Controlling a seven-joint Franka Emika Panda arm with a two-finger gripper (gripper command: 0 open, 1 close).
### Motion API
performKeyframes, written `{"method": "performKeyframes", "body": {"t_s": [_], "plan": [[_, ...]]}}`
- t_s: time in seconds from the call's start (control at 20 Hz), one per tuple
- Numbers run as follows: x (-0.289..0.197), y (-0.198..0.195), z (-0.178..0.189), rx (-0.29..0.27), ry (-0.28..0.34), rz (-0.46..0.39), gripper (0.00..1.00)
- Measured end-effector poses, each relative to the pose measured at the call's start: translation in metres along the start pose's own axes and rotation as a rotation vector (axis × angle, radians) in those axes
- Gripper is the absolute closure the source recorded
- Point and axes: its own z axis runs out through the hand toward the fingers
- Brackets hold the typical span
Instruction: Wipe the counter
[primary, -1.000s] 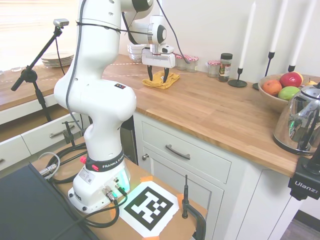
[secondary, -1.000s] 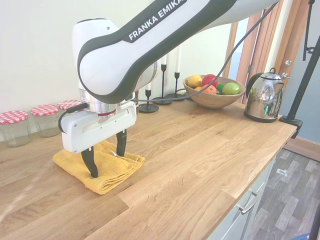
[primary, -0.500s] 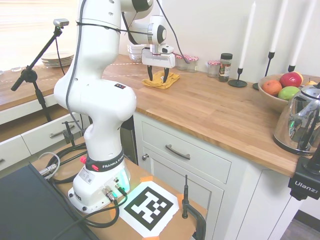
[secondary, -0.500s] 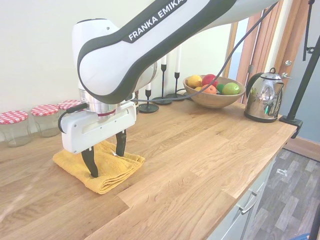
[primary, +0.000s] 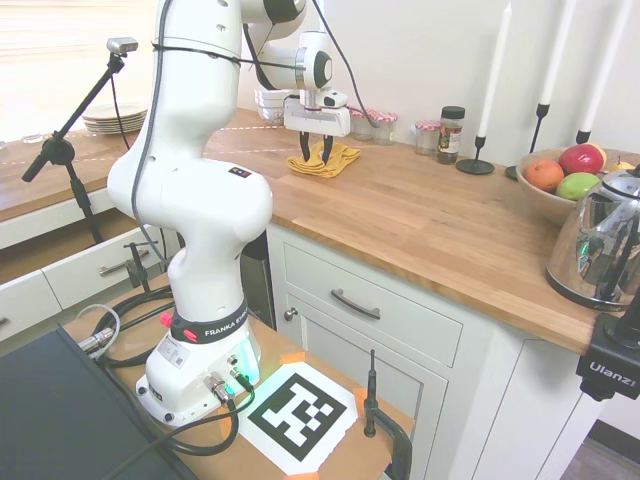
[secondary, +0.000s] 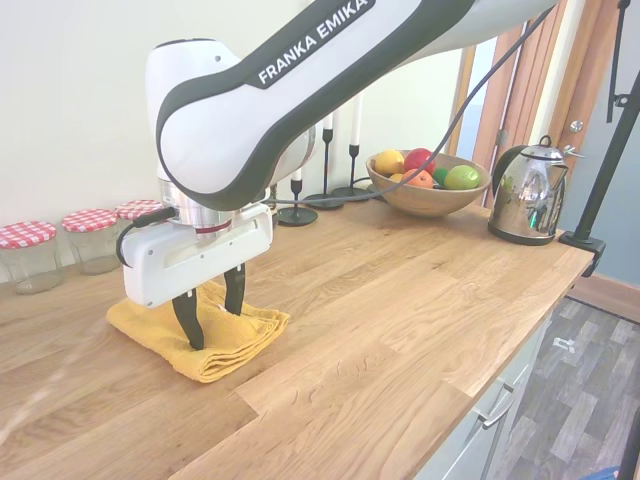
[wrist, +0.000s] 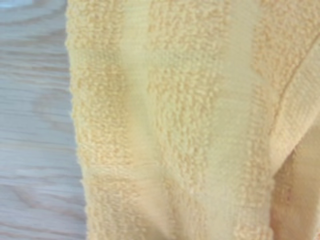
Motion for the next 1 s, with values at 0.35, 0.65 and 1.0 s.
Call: {"method": "performKeyframes", "body": {"t_s": [0.35, 0.65, 1.0], "plan": [[0.0014, 0.0008, -0.0003, 0.005, 0.004, 0.003, 1.0], [0.002, 0.002, -0.0006, 0.008, 0.006, 0.005, 1.0], [0.0019, 0.0065, -0.0004, 0.02, 0.016, 0.006, 1.0]]}}
